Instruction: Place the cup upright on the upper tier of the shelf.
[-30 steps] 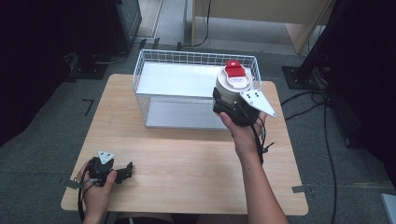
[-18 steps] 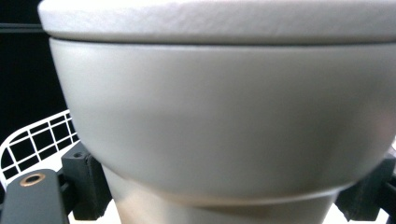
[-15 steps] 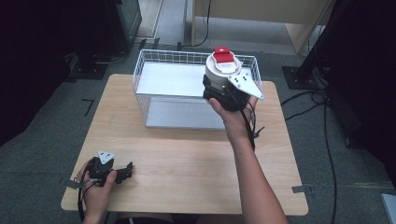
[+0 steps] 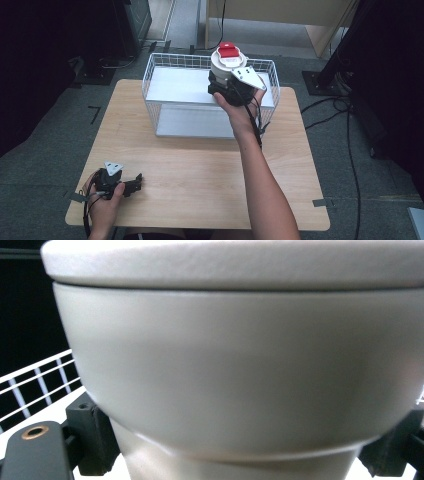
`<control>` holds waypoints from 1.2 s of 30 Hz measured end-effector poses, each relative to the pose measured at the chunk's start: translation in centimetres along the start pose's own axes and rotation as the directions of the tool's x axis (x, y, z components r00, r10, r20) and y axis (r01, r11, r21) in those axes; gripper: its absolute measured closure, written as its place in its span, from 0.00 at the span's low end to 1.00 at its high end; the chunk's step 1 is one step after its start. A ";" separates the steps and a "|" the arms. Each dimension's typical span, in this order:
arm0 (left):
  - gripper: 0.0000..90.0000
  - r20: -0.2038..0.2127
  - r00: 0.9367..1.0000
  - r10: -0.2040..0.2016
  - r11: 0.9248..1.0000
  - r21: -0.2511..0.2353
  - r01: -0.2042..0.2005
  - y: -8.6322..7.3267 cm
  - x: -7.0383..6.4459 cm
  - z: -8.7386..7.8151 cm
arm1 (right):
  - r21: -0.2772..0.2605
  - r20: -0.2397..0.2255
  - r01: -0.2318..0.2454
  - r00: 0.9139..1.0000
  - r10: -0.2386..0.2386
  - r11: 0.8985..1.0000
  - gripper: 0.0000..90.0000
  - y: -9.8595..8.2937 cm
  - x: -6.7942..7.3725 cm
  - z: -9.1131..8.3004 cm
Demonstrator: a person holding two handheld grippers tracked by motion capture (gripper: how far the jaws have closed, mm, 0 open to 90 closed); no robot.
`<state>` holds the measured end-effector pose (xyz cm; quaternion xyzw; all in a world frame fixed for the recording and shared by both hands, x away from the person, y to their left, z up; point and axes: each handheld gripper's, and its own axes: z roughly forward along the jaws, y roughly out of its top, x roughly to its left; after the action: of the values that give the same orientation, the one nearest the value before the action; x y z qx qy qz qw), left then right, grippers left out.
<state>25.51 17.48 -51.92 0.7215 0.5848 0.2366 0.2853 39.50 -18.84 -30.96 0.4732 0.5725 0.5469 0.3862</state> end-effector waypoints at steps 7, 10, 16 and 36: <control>0.01 0.001 1.000 0.003 1.000 0.001 -0.003 0.0 0.0 0.0 | -0.002 0.021 -0.013 1.000 0.013 1.000 0.13 0.1 -0.2 1.5; 0.01 0.001 1.000 0.003 1.000 0.002 -0.003 0.1 0.0 0.0 | -0.003 0.024 -0.006 1.000 0.006 1.000 0.13 0.4 -0.1 2.2; 0.01 0.002 1.000 0.004 1.000 0.002 -0.004 0.1 0.0 0.0 | 0.002 0.033 -0.005 0.999 0.005 1.000 0.13 0.8 0.1 3.6; 0.01 0.001 1.000 0.004 1.000 0.003 -0.004 0.1 0.0 0.1 | 0.016 0.039 0.000 0.999 -0.001 1.000 0.13 0.1 -0.1 4.9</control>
<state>25.64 17.47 -51.90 0.7233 0.5836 0.2358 0.2841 44.24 -17.68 -31.35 0.4866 0.5695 0.5328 0.3936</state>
